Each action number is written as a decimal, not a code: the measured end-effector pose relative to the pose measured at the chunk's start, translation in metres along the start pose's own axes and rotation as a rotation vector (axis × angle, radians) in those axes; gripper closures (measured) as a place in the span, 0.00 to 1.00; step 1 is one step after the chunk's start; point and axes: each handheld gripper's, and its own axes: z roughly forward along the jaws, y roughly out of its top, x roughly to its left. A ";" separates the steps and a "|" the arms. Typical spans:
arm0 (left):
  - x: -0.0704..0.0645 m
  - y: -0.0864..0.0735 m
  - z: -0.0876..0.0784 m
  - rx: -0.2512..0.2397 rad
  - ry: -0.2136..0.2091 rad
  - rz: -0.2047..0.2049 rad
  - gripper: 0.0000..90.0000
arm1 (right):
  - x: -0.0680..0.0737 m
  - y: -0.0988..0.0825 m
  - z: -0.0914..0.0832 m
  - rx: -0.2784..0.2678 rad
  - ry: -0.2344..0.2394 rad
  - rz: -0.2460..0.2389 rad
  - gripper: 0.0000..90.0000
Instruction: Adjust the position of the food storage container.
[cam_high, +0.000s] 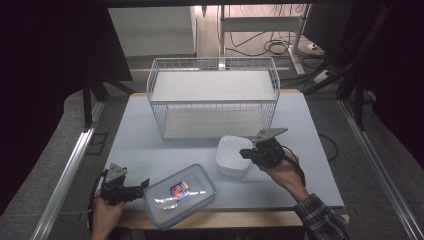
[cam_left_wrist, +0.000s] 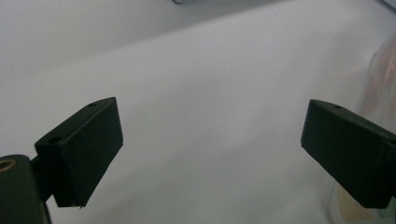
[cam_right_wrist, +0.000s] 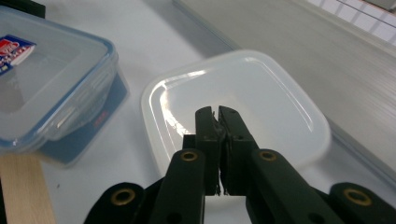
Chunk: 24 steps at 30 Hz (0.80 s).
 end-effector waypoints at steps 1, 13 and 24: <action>0.000 0.000 0.000 -0.002 0.002 0.000 0.06 | 0.000 0.004 0.005 0.007 0.000 -0.007 0.96; 0.003 -0.001 -0.001 -0.009 0.004 -0.017 0.06 | 0.002 0.039 0.061 0.016 0.057 -0.001 0.99; 0.004 -0.002 0.000 0.004 -0.005 -0.025 0.06 | 0.011 0.043 0.096 0.094 0.061 -0.051 0.99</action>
